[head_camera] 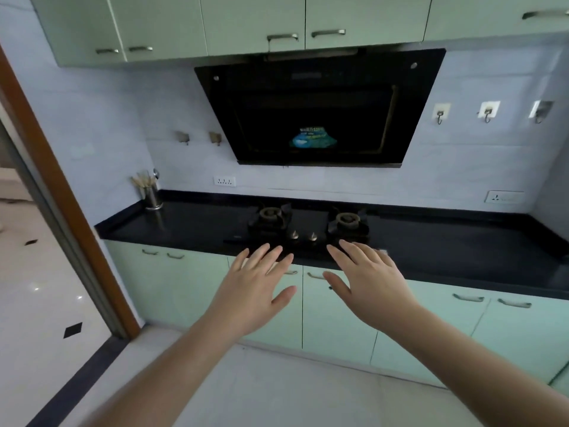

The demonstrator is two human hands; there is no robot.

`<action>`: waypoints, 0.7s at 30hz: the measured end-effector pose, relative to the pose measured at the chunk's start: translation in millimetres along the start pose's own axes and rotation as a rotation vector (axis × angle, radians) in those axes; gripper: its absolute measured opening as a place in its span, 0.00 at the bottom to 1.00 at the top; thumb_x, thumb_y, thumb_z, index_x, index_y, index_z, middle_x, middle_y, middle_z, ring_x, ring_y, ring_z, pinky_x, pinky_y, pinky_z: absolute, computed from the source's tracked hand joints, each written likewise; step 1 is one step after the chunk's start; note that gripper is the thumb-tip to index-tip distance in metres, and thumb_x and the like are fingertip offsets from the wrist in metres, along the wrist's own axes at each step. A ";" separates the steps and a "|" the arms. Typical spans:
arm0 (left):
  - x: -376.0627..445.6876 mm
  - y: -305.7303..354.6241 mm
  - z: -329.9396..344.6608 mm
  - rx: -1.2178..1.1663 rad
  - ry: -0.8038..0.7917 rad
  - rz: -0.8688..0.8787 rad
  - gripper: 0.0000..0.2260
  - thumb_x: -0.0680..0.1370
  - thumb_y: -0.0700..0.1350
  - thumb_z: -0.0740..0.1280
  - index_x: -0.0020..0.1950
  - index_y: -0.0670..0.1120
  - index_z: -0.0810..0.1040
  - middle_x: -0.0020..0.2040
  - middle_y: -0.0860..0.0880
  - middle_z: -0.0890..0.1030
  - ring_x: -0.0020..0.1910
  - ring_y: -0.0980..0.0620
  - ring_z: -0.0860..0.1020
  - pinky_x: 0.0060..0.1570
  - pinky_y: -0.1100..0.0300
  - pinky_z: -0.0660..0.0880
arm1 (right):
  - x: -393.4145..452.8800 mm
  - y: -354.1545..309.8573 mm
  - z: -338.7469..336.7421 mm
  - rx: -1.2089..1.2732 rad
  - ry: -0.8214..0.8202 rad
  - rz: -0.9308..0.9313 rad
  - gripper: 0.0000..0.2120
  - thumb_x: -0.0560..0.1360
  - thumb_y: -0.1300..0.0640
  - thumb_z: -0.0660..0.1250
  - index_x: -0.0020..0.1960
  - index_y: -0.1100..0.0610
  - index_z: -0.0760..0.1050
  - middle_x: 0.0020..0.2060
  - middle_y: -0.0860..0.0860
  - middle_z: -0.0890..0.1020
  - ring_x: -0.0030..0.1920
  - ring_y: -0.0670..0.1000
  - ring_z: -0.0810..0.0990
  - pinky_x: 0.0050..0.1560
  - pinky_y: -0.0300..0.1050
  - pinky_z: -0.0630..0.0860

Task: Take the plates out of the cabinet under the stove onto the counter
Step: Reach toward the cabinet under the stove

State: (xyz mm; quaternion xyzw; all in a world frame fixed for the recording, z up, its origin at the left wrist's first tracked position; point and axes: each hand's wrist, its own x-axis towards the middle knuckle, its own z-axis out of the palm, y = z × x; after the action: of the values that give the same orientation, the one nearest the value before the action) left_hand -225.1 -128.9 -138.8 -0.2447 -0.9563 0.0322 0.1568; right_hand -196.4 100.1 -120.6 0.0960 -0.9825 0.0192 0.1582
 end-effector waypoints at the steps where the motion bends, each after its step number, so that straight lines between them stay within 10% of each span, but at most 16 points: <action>1: 5.7 -8.2 7.4 -0.003 -0.005 0.009 0.33 0.78 0.65 0.38 0.80 0.54 0.55 0.80 0.51 0.58 0.79 0.50 0.52 0.76 0.48 0.48 | 8.2 -1.4 7.9 0.009 -0.003 0.005 0.33 0.77 0.35 0.39 0.77 0.47 0.58 0.75 0.48 0.65 0.75 0.51 0.61 0.73 0.52 0.57; 21: 181.4 -32.0 223.9 -0.103 -0.281 -0.049 0.31 0.80 0.62 0.41 0.78 0.50 0.62 0.78 0.49 0.64 0.78 0.48 0.58 0.76 0.48 0.54 | 143.0 113.1 213.1 0.204 -0.171 0.105 0.27 0.79 0.42 0.52 0.72 0.56 0.69 0.68 0.53 0.75 0.69 0.56 0.71 0.69 0.56 0.67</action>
State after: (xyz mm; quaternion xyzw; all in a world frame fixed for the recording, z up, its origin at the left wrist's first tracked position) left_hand -461.2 -66.9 -295.2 -0.2223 -0.9748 0.0133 0.0095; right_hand -417.1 170.4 -278.7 0.0614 -0.9890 0.1191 0.0621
